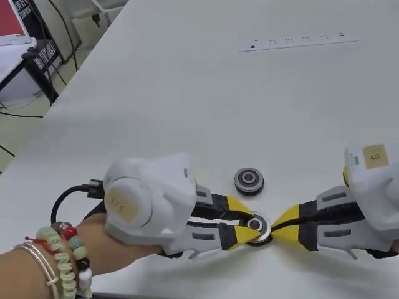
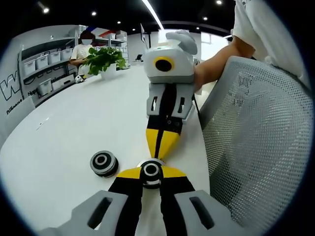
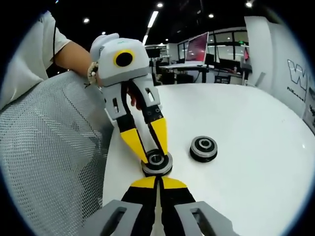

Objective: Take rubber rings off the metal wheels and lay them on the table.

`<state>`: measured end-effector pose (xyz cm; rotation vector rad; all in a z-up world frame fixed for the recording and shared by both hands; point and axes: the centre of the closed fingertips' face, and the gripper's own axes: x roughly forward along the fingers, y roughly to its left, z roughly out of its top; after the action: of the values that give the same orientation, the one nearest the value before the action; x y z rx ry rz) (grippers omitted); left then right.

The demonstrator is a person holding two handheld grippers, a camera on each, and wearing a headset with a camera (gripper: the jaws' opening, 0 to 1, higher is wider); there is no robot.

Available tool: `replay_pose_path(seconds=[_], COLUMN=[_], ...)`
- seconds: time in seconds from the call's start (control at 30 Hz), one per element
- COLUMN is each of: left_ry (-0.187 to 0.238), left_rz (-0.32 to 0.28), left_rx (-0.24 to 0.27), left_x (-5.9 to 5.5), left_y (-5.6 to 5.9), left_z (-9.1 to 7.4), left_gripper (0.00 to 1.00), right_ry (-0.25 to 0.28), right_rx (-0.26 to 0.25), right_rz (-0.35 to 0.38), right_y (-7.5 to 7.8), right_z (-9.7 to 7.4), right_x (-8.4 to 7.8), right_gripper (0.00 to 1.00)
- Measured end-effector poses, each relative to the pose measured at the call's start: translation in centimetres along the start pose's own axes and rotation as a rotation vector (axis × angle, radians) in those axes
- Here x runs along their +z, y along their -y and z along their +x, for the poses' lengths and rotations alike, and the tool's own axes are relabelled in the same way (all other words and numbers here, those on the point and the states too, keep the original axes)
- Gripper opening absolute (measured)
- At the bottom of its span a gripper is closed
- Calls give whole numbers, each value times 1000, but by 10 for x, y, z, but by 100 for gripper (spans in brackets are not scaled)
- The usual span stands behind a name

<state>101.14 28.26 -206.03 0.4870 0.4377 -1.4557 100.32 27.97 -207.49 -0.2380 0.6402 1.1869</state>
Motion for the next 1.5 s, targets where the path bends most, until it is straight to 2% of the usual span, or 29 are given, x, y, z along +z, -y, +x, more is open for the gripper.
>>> replay_pose_path(seconds=[0.03, 0.1, 0.2, 0.3, 0.37, 0.4, 0.43, 0.57, 1.03, 1.1, 1.17, 1.2, 1.3, 1.37, 1.5], left_ry=[0, -1, -2, -3, -3, -3, -3, -4, -12, -11, -10, -10, -25, -39, -19], left_rz=[0, -2, 0, -2, -2, -2, -1, 2, 2, 2, -6, -7, -18, -17, -15], left_rx=[0, 2, 4, 3, 2, 2, 1, 0, 3, 2, -3, -4, -14, -23, -45], left_x=[0, 0, 1, 1, 1, 1, 0, 1, 0, 0, 0, 0, 0, 0, 7], left_y=[0, 0, 1, 1, 0, 0, 0, 1, 0, 0, -1, -1, -2, -1, 2], left_z=[0, 0, 0, 0, 0, 0, -1, -1, -1, -1, -1, -1, -1, -3, -9], left_gripper=[7, 7, 7, 7, 7, 7, 7, 7, 7, 7, 7, 7, 8, 9, 17], right_ry=[20, 40, 77, 113, 119, 168, 137, 140, 163, 166, 130, 148, 145, 148, 150], right_rx=[24, 36, 49, 58, 64, 81, 75, 83, 119, 116, 78, 94, 90, 89, 81], right_rz=[76, 188, 284, 304, 326, 368, 360, 362, 297, 294, 250, 273, 280, 283, 282], right_y=[-1, 3, 6, 7, 7, 4, 6, 2, -7, -7, -3, -5, -3, -3, -1], right_z=[0, -2, -5, -7, -8, -8, -7, -6, 1, 1, 2, 1, 1, 0, -1], right_x=[1, 0, 1, 6, 6, 15, 10, 12, 23, 23, 17, 20, 19, 19, 21], right_gripper=[0, 0, 0, 0, 0, 0, 0, 0, 0, 0, 0, 0, 0, 0, 0])
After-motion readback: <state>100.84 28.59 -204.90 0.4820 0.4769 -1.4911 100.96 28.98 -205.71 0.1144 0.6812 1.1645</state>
